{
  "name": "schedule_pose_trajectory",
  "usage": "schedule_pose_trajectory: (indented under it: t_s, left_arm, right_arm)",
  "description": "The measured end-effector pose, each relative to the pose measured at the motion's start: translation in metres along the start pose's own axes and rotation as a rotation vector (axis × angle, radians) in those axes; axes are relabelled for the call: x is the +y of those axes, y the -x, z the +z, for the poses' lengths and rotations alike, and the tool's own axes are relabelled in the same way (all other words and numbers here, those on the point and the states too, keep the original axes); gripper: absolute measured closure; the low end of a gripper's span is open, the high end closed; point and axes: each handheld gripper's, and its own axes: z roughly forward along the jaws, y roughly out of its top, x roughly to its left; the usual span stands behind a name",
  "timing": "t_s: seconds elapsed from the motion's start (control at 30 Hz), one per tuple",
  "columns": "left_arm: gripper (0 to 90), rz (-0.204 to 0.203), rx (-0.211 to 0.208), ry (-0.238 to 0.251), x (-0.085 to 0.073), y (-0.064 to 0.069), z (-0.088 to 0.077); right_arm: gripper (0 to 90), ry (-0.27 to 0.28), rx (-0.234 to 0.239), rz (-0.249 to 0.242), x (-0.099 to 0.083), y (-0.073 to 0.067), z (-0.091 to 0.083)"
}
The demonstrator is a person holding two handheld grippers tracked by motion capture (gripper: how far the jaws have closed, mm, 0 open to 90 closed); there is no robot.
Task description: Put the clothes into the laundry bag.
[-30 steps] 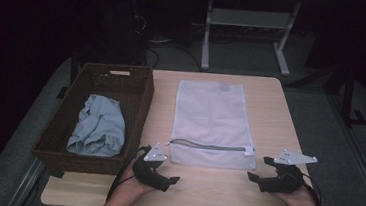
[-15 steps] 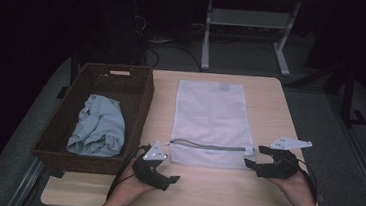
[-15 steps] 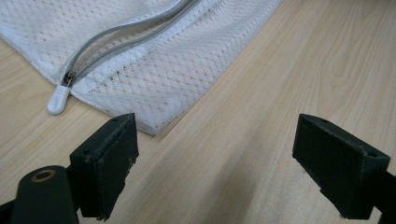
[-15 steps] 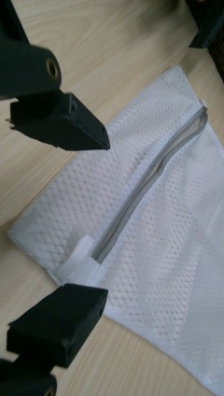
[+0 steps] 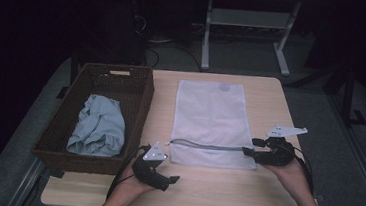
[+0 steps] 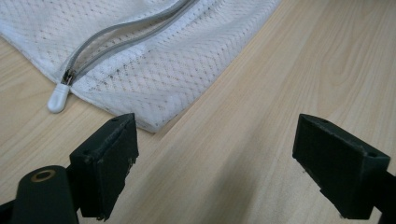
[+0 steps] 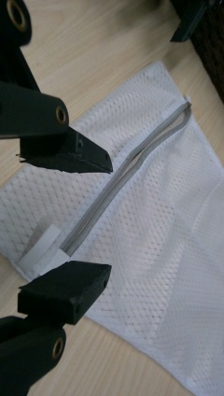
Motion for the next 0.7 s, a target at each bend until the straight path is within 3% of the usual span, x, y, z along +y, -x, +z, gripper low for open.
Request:
schedule_pose_trajectory:
  t_s: [0.23,0.7]
  left_arm:
    - [13.7,-0.007,0.001,0.008,0.000,0.001,-0.001]
    - [13.7,-0.012,-0.002,0.007,0.000,0.001,0.000]
  right_arm:
    - [59.6,0.007,-0.016,0.010,0.011,0.008,0.004]
    - [86.7,-0.026,-0.044,0.002,0.040,0.024,0.028]
